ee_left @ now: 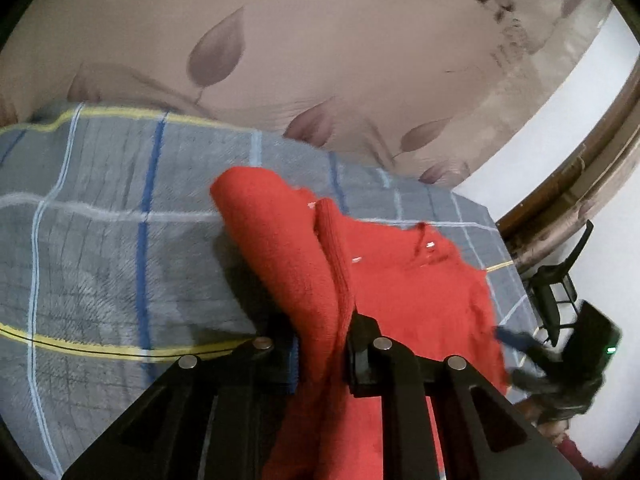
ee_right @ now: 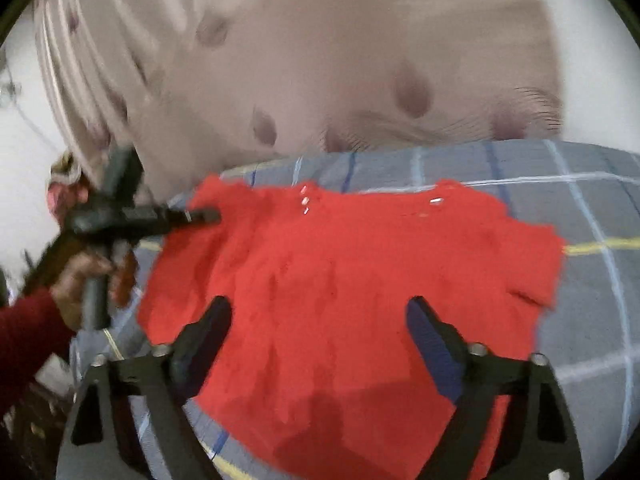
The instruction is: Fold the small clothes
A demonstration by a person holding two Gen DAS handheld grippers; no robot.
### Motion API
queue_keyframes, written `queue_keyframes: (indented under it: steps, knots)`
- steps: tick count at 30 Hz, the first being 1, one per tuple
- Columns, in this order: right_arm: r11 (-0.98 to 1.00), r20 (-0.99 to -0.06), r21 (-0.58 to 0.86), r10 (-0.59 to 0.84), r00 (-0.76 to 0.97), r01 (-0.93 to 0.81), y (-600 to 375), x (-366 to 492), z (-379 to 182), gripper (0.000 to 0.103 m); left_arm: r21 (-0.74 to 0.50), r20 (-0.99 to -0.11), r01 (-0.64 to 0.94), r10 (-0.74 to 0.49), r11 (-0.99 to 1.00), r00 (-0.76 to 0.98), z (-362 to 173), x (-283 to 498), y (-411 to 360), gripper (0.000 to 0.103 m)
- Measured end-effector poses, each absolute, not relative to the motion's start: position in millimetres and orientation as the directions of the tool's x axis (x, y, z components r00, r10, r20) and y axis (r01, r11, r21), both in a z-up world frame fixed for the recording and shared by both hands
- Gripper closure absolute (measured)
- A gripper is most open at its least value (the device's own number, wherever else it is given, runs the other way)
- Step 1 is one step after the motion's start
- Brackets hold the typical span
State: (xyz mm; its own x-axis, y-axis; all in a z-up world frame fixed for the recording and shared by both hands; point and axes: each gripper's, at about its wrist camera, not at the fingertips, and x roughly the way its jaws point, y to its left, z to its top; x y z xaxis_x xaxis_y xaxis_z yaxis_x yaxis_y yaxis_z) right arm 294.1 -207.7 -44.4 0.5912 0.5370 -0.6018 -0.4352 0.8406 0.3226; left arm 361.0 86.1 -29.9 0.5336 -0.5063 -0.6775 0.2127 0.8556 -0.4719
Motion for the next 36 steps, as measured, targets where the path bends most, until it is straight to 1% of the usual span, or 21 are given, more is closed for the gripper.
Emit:
queue_keyframes:
  steps: [2, 3, 4, 5, 7, 9, 14, 16, 19, 22, 24, 26, 28, 30, 31, 32, 34, 35, 36]
  knots:
    - [0.826, -0.626, 0.347, 0.556, 0.546, -0.443, -196.6, 311.7, -54.8, 0.041, -0.460, -0.681, 0.227, -0.505, 0.859, 0.531, -15.1, 359.3, 70.9, 0.086]
    - [0.816, -0.633, 0.376, 0.573, 0.520, -0.439, -194.6, 319.8, -60.4, 0.043, -0.453, -0.686, 0.233, -0.503, 0.860, 0.526, -5.9, 358.8, 59.1, 0.086]
    - [0.803, -0.634, 0.414, 0.592, 0.498, -0.429, -193.8, 327.3, -66.5, 0.046, -0.457, -0.688, 0.236, -0.509, 0.858, 0.518, -0.4, 359.1, 50.2, 0.086]
    - [0.787, -0.622, 0.460, 0.616, 0.483, -0.411, -195.3, 333.3, -72.3, 0.047, -0.463, -0.691, 0.238, -0.516, 0.854, 0.506, 5.7, 359.9, 38.7, 0.086]
    - [0.749, -0.589, 0.545, 0.661, 0.465, -0.376, -203.2, 341.5, -77.5, 0.047, -0.479, -0.694, 0.231, -0.526, 0.847, 0.491, 14.4, 359.9, 23.1, 0.086]
    - [0.706, -0.532, 0.615, 0.701, 0.475, -0.353, -218.0, 340.4, -75.6, 0.047, -0.513, -0.692, 0.229, -0.557, 0.827, 0.459, 20.4, 363.4, -2.2, 0.086]
    - [0.685, -0.481, 0.652, 0.705, 0.521, -0.325, -260.2, 324.5, -69.9, 0.047, -0.555, -0.694, 0.252, -0.609, 0.793, 0.384, 21.4, 369.7, -75.5, 0.086]
    - [0.662, -0.461, 0.683, 0.718, 0.521, -0.309, -278.2, 322.7, -72.6, 0.047, -0.579, -0.692, 0.242, -0.626, 0.779, 0.360, 16.1, 373.6, -104.4, 0.086]
    - [0.601, -0.405, 0.750, 0.747, 0.528, -0.275, -307.9, 321.2, -81.1, 0.046, -0.626, -0.673, 0.211, -0.656, 0.751, 0.341, 3.6, 381.2, -137.8, 0.086]
    - [0.522, -0.351, 0.817, 0.787, 0.508, -0.244, -330.3, 319.7, -95.4, 0.046, -0.688, -0.654, 0.137, -0.691, 0.712, 0.309, -15.6, 388.9, -157.3, 0.085]
    - [0.426, -0.282, 0.880, 0.826, 0.488, -0.211, -345.9, 320.2, -108.6, 0.046, -0.712, -0.629, 0.126, -0.707, 0.691, 0.322, -21.1, 391.1, -163.5, 0.085]
    - [0.348, -0.220, 0.918, 0.845, 0.487, -0.190, -355.3, 321.9, -116.2, 0.045, -0.728, -0.622, 0.103, -0.717, 0.677, 0.315, -22.1, 392.2, -165.2, 0.079]
    - [0.289, -0.169, 0.939, 0.858, 0.485, -0.185, -359.8, 324.6, -121.6, 0.045, -0.803, -0.540, 0.083, -0.780, 0.590, 0.316, -21.8, 392.4, -160.4, 0.076]
    - [0.244, -0.128, 0.953, 0.864, 0.486, -0.182, -364.4, 326.0, -125.4, 0.045, -0.888, -0.404, 0.092, -0.859, 0.451, 0.315, -16.8, 390.3, -151.0, 0.065]
    - [0.224, -0.110, 0.957, 0.867, 0.486, -0.183, -368.6, 326.4, -127.0, 0.044, -0.907, -0.360, 0.106, -0.880, 0.408, 0.309, -13.2, 388.9, -150.0, 0.052]
    - [0.200, -0.087, 0.962, 0.870, 0.485, -0.185, -373.6, 324.8, -127.9, 0.043, -0.903, -0.352, 0.130, -0.879, 0.409, 0.321, -6.9, 386.1, -149.6, 0.049]
    - [0.171, -0.060, 0.967, 0.873, 0.485, -0.188, -379.4, 322.6, -131.2, 0.042, -0.860, -0.365, 0.229, -0.862, 0.457, 0.352, 11.0, 376.0, -151.6, 0.048]
    - [0.162, -0.051, 0.968, 0.874, 0.483, -0.190, -380.7, 322.8, -130.8, 0.041, -0.830, -0.382, 0.274, -0.853, 0.485, 0.355, 17.7, 370.0, -151.9, 0.047]
    - [0.153, -0.042, 0.969, 0.875, 0.482, -0.193, -383.5, 320.5, -130.4, 0.040, -0.785, -0.418, 0.312, -0.830, 0.535, 0.370, 24.0, 362.1, -150.7, 0.047]
